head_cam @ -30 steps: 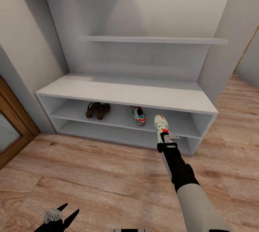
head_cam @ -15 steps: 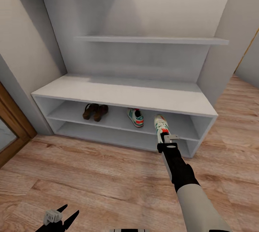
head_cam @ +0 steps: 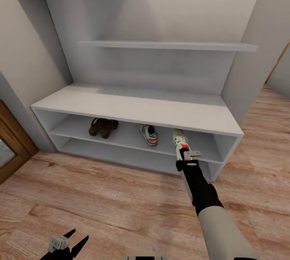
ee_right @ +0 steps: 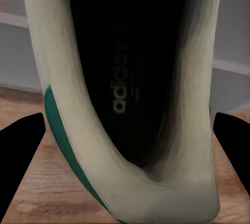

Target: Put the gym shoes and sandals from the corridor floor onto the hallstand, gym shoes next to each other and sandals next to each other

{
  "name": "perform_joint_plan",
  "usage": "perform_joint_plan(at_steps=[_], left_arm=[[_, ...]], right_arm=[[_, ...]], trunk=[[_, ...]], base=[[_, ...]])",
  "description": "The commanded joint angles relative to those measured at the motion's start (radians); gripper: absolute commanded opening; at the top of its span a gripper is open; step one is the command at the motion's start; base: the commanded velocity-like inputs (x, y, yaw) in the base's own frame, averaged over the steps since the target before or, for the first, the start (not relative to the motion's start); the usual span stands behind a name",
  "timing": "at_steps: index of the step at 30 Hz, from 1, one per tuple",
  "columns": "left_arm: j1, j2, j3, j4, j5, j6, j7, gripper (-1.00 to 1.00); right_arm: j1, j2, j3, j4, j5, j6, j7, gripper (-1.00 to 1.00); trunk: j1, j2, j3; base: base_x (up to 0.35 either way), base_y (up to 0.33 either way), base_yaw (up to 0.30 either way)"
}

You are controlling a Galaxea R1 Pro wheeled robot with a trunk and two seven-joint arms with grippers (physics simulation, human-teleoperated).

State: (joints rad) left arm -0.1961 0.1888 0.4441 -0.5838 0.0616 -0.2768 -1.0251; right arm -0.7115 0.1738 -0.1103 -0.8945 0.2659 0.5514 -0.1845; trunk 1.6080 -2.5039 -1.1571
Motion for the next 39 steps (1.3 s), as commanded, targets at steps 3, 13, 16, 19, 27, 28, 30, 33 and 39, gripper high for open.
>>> perform_joint_plan(at_steps=[3, 13, 16, 19, 27, 28, 30, 33, 39], left_arm=[[-0.001, 0.0, 0.002, 0.001, 0.0, -0.005, -0.004, 1.0], [-0.001, 0.0, 0.002, 0.0, 0.0, -0.005, -0.006, 1.0], [-0.001, 0.0, 0.002, 0.0, 0.0, -0.005, -0.006, 1.0], [-0.001, 0.0, 0.002, -0.001, 0.0, -0.005, -0.006, 1.0], [-0.002, 0.0, 0.002, -0.001, 0.0, -0.005, -0.006, 1.0], [-0.001, 0.0, 0.002, -0.001, 0.0, -0.005, -0.006, 1.0], [-0.001, 0.0, 0.002, -0.001, 0.0, -0.005, -0.006, 1.0], [-0.001, 0.0, 0.002, -0.001, 0.0, -0.005, -0.006, 1.0], [-0.001, 0.0, 0.002, -0.001, 0.0, -0.005, -0.006, 1.0]], right_arm=[[0.0, 0.001, -0.002, 0.001, 0.004, 0.005, 0.0, -1.0], [0.0, 0.001, -0.002, 0.002, 0.004, 0.005, 0.0, -1.0], [0.0, 0.001, -0.002, 0.003, 0.004, 0.005, 0.0, -1.0], [0.0, 0.001, -0.002, 0.003, 0.004, 0.005, 0.0, -1.0], [0.0, 0.001, -0.002, 0.002, 0.004, 0.005, 0.0, -1.0], [0.0, 0.001, -0.002, 0.002, 0.004, 0.005, 0.0, -1.0], [0.0, 0.001, -0.002, 0.002, 0.004, 0.005, 0.0, -1.0], [0.0, 0.001, -0.002, 0.002, 0.004, 0.005, 0.0, -1.0], [0.0, 0.001, -0.002, 0.001, 0.004, 0.005, 0.0, -1.0]], trunk=[[0.0, 0.0, -0.001], [0.0, 0.0, -0.001], [0.0, 0.0, -0.001], [0.001, -0.001, -0.009], [0.004, -0.002, -0.042], [0.004, -0.002, -0.043], [0.004, -0.002, -0.046], [0.004, -0.002, -0.048], [0.004, -0.002, -0.049]], base=[[0.153, -0.2, 0.246], [0.025, -0.032, 0.084], [0.001, -0.002, 0.006], [0.001, -0.001, 0.003], [0.0, 0.0, 0.0], [0.0, 0.0, 0.0], [0.0, 0.0, 0.0], [0.0, 0.0, 0.0], [0.0, 0.0, 0.0]])
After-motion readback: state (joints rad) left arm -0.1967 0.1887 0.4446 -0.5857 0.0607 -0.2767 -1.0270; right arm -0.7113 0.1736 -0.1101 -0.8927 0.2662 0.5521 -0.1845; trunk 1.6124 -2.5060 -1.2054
